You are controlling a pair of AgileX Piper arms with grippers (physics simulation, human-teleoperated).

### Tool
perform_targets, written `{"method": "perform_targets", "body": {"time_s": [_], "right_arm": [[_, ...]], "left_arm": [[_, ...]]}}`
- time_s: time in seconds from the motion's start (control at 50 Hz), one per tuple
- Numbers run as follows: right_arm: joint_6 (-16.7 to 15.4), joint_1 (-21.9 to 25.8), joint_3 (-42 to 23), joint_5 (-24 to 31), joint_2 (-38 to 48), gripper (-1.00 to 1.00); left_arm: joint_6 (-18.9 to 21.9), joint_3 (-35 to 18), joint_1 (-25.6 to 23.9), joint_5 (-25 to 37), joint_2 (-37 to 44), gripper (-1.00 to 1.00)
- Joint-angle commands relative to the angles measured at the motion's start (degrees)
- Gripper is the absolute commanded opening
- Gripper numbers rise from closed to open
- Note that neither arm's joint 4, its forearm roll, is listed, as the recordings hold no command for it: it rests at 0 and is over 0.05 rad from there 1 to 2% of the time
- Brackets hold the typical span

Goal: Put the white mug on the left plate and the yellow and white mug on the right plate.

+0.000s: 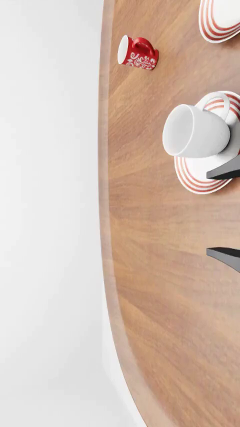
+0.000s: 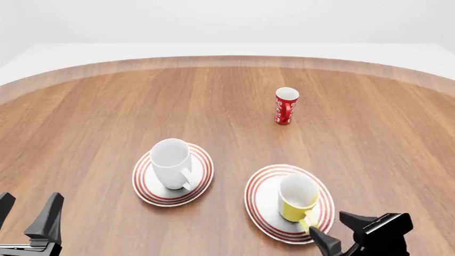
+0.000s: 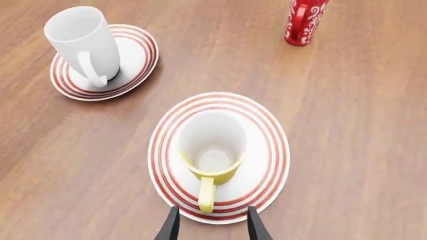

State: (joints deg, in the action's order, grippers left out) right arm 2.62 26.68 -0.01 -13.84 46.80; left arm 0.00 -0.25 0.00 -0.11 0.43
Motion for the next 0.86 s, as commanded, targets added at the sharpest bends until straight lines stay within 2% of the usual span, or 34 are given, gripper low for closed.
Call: {"method": "perform_targets", "body": {"time_s": [0.02,0.2,0.56,0.86], "right_arm": [[-1.1,-2.2,0.0,8.2,-9.6,1.0],[-1.9,-4.5,0.0,15.6,-18.3,1.0],[-2.7,-9.2,0.0,22.6,-28.0,1.0],[-3.0,-13.5,-0.7,32.2,-38.6,1.0]], "left_arm": [[0.0,0.0,0.0,0.0,0.0,1.0],[0.0,0.0,0.0,0.0,0.0,1.0],[0.0,0.0,0.0,0.0,0.0,1.0],[0.0,0.0,0.0,0.0,0.0,1.0]]}}
